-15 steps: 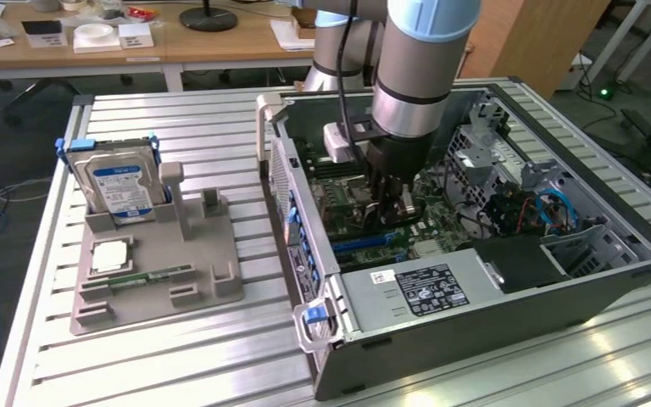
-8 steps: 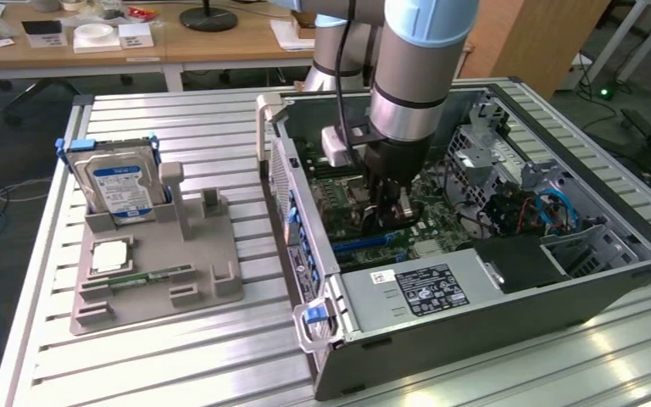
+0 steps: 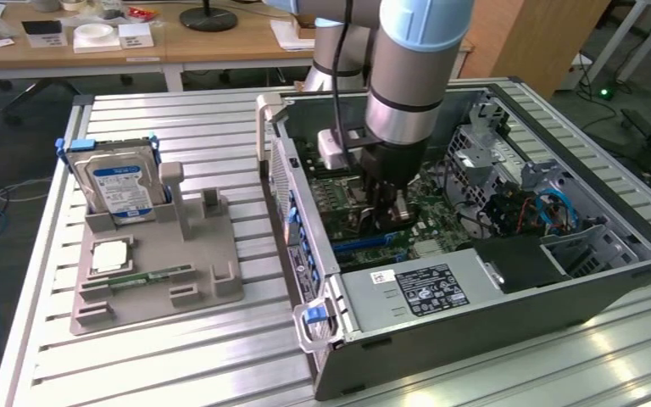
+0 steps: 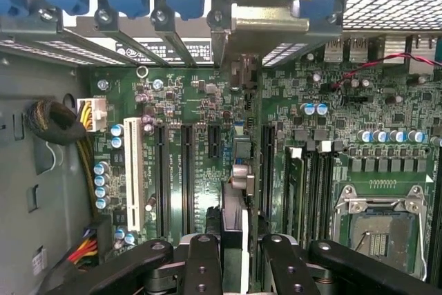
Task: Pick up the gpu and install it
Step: 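Insert the gpu into the slot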
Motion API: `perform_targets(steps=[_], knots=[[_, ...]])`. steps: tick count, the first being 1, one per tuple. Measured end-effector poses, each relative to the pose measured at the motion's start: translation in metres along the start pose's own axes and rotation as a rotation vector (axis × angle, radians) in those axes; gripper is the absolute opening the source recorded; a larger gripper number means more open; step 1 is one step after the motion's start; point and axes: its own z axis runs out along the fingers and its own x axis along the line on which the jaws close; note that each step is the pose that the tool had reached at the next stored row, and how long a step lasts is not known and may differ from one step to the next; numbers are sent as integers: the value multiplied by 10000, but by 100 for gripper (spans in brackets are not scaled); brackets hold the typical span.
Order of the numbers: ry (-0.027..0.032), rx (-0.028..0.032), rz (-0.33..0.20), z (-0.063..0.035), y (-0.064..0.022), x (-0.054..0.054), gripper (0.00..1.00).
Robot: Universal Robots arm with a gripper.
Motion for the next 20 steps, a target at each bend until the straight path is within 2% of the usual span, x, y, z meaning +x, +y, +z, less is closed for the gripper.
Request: perform_targets(steps=[20], knots=[[-2, 1, 0, 41, 31, -6, 27]])
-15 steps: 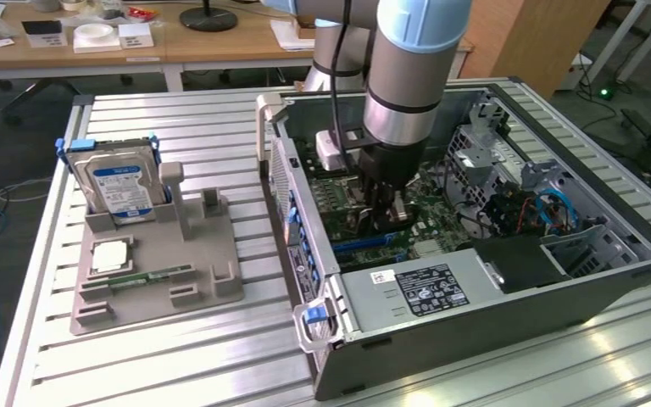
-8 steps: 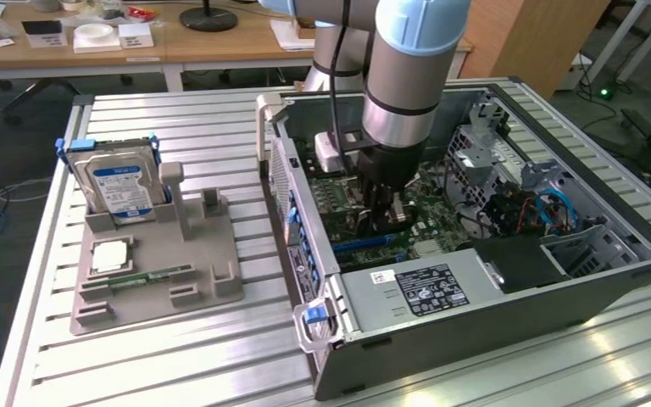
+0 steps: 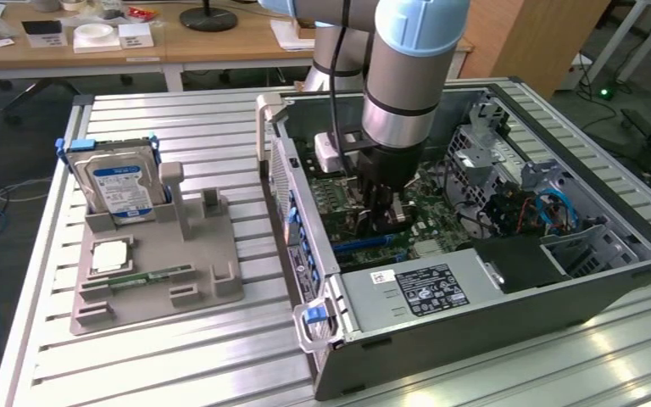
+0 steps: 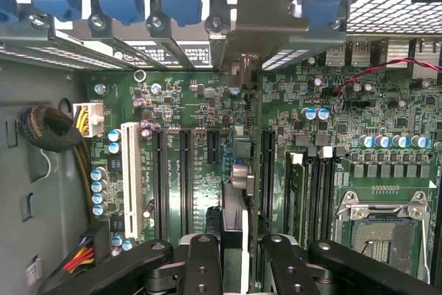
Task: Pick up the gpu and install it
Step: 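Insert the gpu into the slot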
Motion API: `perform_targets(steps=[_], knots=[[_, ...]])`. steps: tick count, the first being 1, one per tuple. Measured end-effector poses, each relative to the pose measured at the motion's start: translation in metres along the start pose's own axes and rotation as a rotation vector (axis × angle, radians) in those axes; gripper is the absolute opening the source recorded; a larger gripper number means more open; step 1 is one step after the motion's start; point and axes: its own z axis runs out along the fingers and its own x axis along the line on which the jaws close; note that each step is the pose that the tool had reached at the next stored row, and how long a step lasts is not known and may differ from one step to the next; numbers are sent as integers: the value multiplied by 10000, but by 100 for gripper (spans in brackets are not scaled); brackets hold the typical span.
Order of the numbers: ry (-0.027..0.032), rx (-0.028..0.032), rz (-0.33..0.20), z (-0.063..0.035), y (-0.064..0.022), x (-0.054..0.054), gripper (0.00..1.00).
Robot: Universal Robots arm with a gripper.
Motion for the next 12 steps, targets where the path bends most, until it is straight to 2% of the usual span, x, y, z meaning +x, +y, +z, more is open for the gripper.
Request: perform_targets(steps=[12], knots=[[2, -1, -1, 12, 11, 0, 27]])
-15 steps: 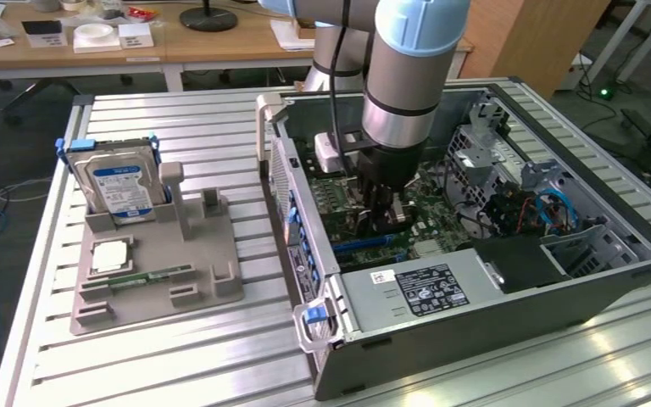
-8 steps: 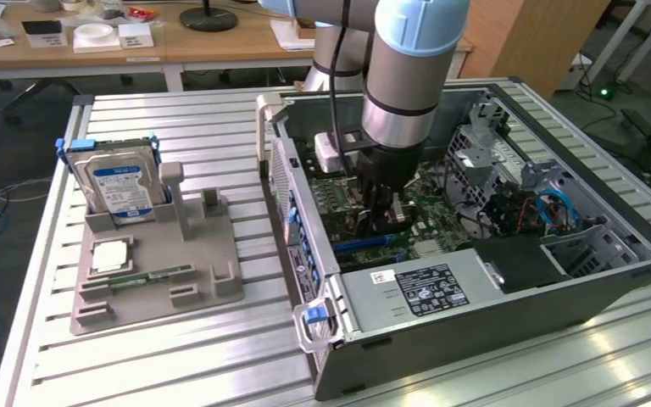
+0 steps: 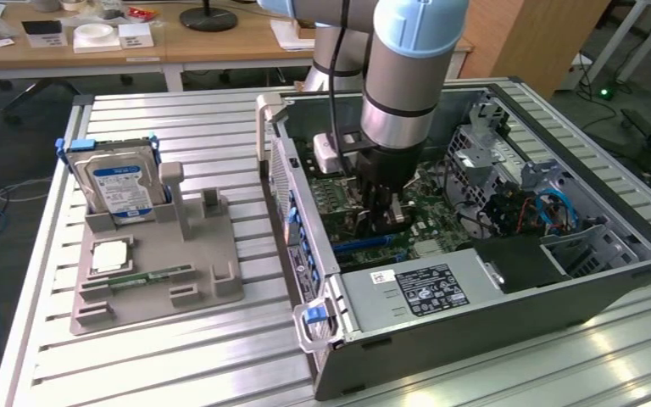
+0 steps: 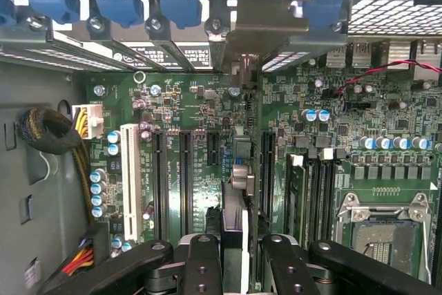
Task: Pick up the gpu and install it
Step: 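Insert the gpu into the slot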
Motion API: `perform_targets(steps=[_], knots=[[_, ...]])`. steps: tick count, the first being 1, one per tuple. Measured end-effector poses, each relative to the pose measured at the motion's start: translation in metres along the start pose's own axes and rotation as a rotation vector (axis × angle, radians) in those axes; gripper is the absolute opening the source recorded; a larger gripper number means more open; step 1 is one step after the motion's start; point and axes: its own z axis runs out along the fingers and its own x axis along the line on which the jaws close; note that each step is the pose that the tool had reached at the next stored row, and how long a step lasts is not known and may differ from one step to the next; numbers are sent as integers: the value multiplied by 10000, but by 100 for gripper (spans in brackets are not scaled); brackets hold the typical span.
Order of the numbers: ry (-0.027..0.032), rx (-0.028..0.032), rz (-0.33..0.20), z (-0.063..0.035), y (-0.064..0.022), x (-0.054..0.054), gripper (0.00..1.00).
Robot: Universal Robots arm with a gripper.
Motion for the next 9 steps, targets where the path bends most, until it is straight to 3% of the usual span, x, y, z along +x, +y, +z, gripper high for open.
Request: perform_targets(steps=[9], knots=[[-1, 0, 0, 20, 2, 0, 27]])
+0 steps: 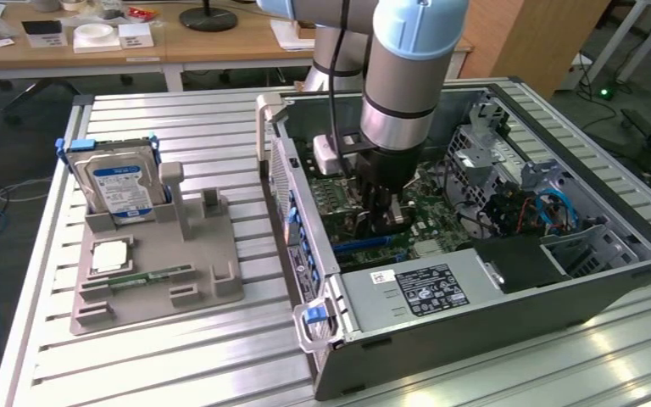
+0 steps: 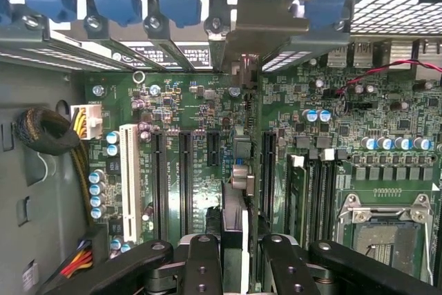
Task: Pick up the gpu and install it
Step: 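Insert the gpu into the slot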
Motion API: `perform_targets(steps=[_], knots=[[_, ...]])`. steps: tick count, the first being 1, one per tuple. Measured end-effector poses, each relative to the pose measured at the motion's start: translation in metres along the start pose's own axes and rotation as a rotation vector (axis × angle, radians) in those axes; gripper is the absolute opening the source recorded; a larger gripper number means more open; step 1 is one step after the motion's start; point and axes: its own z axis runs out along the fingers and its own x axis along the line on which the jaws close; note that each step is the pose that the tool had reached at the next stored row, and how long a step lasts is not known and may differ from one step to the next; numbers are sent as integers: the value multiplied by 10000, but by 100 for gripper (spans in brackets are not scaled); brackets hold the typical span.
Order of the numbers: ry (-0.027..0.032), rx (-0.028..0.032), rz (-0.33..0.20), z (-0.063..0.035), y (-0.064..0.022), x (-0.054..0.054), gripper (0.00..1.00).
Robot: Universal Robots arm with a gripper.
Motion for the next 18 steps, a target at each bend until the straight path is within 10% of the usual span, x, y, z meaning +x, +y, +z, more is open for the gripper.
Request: perform_targets(steps=[18], knots=[[0, 0, 0, 49, 3, 0, 27]])
